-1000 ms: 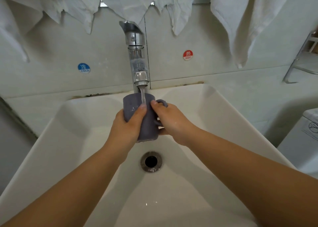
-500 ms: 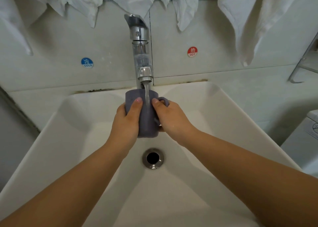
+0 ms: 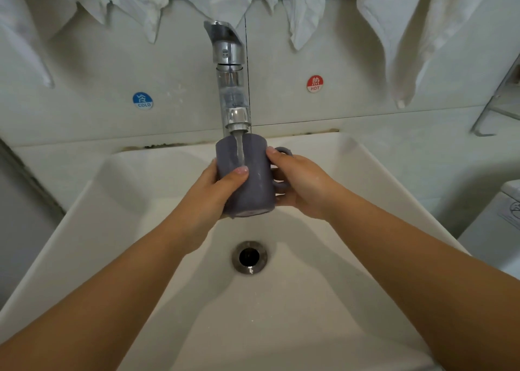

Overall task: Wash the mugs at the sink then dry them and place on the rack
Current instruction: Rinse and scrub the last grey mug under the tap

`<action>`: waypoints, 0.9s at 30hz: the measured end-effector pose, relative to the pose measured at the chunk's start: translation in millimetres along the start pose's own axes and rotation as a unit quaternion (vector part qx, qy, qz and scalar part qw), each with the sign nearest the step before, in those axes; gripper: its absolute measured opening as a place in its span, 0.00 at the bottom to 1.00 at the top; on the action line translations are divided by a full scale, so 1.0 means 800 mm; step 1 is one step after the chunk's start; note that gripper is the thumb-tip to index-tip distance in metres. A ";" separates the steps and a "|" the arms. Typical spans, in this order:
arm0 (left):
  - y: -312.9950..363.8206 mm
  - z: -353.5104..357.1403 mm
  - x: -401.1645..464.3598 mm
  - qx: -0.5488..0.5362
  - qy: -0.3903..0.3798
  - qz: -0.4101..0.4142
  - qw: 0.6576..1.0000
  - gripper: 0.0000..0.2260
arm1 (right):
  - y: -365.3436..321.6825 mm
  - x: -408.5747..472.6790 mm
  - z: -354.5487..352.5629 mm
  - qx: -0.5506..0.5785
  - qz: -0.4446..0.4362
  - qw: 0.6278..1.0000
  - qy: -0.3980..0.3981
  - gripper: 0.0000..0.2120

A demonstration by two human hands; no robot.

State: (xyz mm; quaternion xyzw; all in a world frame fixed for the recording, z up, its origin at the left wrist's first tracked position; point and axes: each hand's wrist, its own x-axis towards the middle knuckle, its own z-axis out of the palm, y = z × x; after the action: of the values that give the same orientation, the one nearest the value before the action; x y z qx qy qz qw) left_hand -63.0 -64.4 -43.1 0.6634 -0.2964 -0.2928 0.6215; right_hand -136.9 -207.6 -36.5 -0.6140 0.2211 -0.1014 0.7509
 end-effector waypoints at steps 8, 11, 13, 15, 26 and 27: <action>-0.005 0.015 -0.002 -0.019 0.075 -0.074 0.994 0.28 | -0.001 -0.003 0.004 -0.236 -0.060 0.962 0.123 0.18; -0.005 0.021 -0.001 0.035 0.093 -0.048 0.994 0.20 | -0.001 -0.004 0.003 -0.313 -0.176 0.910 0.208 0.20; -0.001 0.026 -0.001 0.026 0.112 -0.068 0.991 0.19 | 0.001 -0.007 0.013 -0.277 -0.176 0.933 0.146 0.23; 0.000 0.027 -0.002 0.013 0.128 -0.090 0.988 0.18 | 0.006 -0.007 0.024 -0.262 -0.131 0.951 0.095 0.28; -0.005 0.021 0.000 0.044 0.129 -0.099 0.986 0.21 | 0.025 0.008 0.032 -0.202 -0.101 0.973 0.050 0.29; -0.005 0.019 -0.001 0.041 0.131 -0.101 0.985 0.21 | 0.023 0.007 0.032 -0.202 -0.098 0.973 0.045 0.33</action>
State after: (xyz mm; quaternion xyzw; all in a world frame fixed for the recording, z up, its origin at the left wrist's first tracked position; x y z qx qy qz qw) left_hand -75.1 -73.8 -47.6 0.7472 -0.1559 -0.2525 0.5947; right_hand -122.1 -183.1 -51.9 -0.7662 0.2092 -0.1557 0.5873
